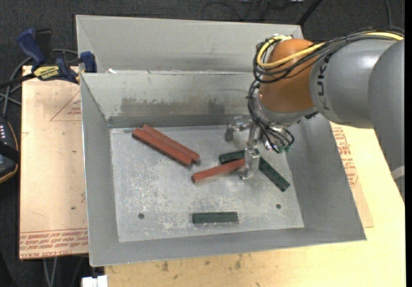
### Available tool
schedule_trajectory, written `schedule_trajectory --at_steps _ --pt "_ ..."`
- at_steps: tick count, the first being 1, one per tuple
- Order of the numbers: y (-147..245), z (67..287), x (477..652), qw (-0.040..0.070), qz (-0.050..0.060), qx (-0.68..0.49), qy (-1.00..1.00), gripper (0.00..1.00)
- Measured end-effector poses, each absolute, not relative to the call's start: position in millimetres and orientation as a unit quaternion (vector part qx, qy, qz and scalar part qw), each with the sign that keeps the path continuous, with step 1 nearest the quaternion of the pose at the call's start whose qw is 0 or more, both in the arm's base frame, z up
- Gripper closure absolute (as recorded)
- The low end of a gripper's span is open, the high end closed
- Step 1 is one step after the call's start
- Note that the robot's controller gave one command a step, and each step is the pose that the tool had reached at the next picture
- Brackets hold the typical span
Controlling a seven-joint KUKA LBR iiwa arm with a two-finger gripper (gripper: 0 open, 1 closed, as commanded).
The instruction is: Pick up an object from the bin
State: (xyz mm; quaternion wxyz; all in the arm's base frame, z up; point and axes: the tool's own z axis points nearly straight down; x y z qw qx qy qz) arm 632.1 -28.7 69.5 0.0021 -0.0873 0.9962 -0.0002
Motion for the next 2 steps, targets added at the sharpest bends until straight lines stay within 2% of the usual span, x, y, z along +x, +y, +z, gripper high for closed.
schedule_trajectory --at_steps 1,2 --pt "-27.6 72.9 631.6 0.002 0.000 -0.088 0.996 1.00" --pt "-33.0 282.6 648.7 0.007 -0.001 -0.086 0.996 1.00"
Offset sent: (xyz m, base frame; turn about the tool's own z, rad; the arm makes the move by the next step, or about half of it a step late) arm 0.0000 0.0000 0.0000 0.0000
